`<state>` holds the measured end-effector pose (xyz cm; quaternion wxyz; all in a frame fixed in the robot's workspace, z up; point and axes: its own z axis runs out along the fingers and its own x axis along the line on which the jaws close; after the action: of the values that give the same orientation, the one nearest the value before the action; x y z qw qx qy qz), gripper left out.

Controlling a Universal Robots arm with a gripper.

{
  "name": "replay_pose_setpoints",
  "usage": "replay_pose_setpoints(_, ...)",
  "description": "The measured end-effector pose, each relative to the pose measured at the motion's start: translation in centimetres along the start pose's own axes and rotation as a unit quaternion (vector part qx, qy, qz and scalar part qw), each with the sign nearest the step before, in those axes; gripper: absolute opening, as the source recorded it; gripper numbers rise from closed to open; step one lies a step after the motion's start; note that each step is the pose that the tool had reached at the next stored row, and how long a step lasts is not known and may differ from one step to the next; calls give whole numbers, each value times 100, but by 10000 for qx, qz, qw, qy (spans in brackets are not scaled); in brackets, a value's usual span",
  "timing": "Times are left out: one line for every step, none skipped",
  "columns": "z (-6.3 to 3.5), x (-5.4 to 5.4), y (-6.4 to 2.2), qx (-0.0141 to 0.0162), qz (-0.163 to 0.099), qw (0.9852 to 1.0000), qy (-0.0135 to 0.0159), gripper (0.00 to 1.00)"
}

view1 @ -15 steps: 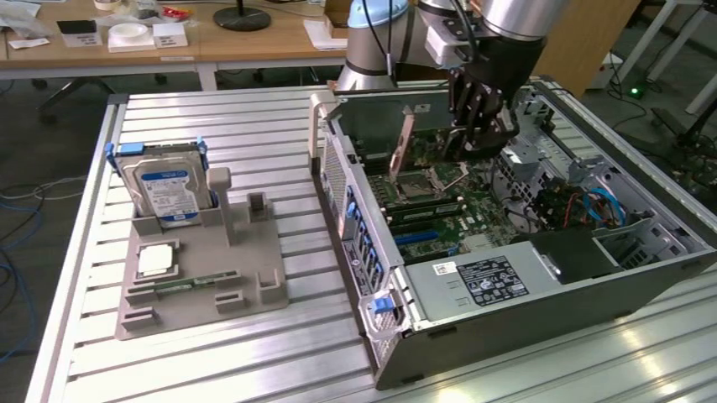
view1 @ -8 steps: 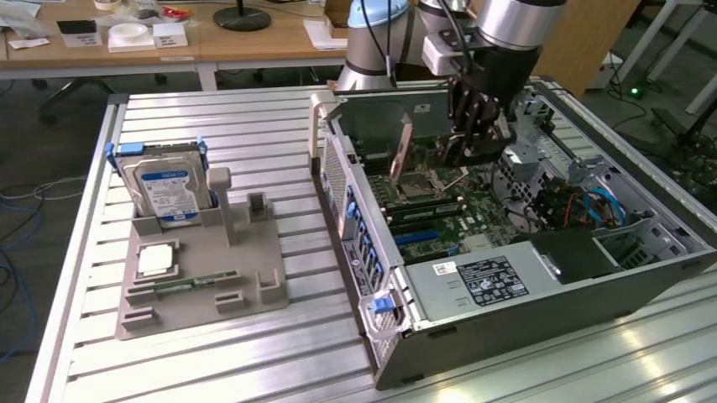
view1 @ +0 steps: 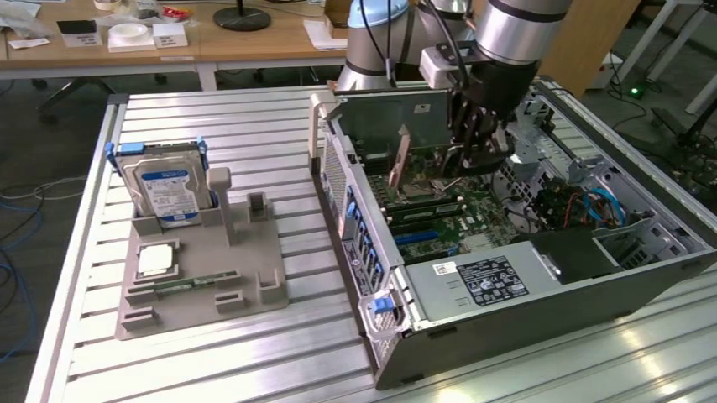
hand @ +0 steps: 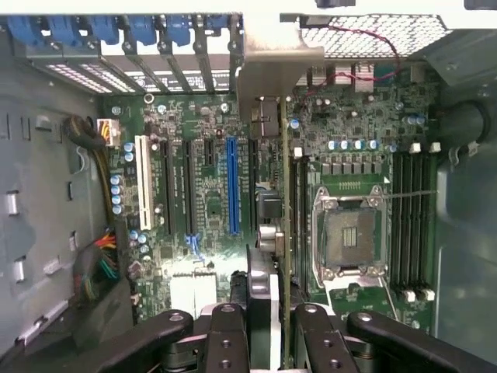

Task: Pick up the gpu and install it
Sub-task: 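Insert the gpu into the slot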

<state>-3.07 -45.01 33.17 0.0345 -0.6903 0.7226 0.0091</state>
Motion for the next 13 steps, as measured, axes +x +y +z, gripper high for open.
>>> replay_pose_setpoints(17,2,14,0,0,10000,0,28)
replay_pose_setpoints(36,3,25,0,0,10000,0,28)
replay_pose_setpoints(54,6,34,0,1,10000,0,28)
replay_pose_setpoints(71,10,39,-1,1,10000,0,28)
replay_pose_setpoints(88,18,41,-1,0,10000,0,28)
replay_pose_setpoints(106,23,47,-1,0,10000,0,28)
replay_pose_setpoints(122,25,52,-1,0,10000,5,28)
replay_pose_setpoints(133,26,55,0,0,10000,19,28)
replay_pose_setpoints(150,27,57,0,-1,10000,25,28)
replay_pose_setpoints(165,29,57,0,-2,10000,30,28)
replay_pose_setpoints(178,30,58,0,-2,10000,34,28)
replay_pose_setpoints(186,30,59,0,-1,10000,38,28)
replay_pose_setpoints(191,30,59,1,-2,10000,44,28)
